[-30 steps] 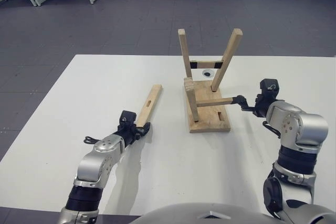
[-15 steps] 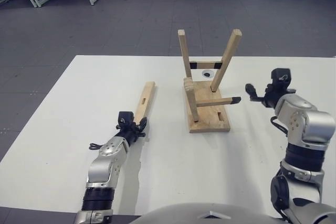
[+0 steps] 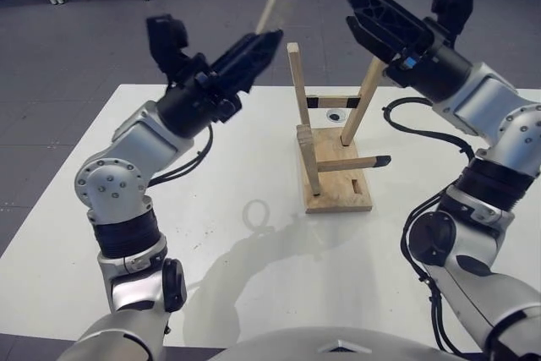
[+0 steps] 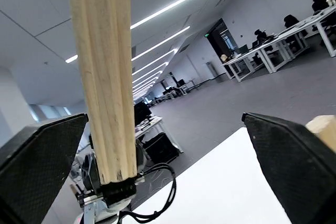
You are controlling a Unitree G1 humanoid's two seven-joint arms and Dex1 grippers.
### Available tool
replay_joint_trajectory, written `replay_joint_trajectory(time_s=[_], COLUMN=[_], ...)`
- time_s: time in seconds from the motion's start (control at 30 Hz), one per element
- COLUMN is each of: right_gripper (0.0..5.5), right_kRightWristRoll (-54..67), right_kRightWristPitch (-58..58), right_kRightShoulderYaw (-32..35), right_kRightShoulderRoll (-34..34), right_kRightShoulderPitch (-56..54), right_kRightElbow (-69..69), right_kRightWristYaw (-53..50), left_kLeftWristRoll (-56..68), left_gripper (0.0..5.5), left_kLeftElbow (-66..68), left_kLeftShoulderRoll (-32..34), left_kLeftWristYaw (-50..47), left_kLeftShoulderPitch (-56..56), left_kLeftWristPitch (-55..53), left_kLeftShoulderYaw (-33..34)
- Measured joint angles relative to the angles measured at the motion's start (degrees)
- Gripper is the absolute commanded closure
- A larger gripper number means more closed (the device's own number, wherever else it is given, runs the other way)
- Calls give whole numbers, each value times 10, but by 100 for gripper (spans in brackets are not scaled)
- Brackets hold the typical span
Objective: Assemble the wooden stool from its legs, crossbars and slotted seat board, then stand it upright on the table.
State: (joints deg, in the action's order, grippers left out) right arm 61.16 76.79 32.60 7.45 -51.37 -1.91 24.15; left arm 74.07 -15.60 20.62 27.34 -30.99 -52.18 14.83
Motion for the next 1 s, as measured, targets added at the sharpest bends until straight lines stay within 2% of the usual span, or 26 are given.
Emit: replay_joint_trajectory(time_s=[0.2,0.4,0.77,0.97,1.0], right_gripper=[0,115,347,347,348], right_kRightWristRoll=[81,123,126,123,123], right_kRightWristPitch=[29,31,-12,-22,-22], right_kRightShoulderYaw=[-26,-61,-128,-143,-146], right_kRightShoulderRoll=[11,59,110,119,120], right_kRightShoulderPitch=[-4,-4,18,22,22], right_kRightElbow=[3,10,12,15,17], right_kRightWristYaw=[-11,29,97,103,103], left_kLeftWristRoll=[12,17,34,31,31], left_gripper=[346,346,346,346,303], left_kLeftElbow=[14,31,23,21,20], left_kLeftShoulderRoll=[13,49,59,58,58], left_kLeftWristYaw=[31,84,83,83,83], left_kLeftShoulderPitch=[-12,-15,-13,-4,-1], left_kLeftWristPitch=[-25,-65,-77,-75,-74], left_kLeftShoulderYaw=[-28,-45,-39,-39,-39])
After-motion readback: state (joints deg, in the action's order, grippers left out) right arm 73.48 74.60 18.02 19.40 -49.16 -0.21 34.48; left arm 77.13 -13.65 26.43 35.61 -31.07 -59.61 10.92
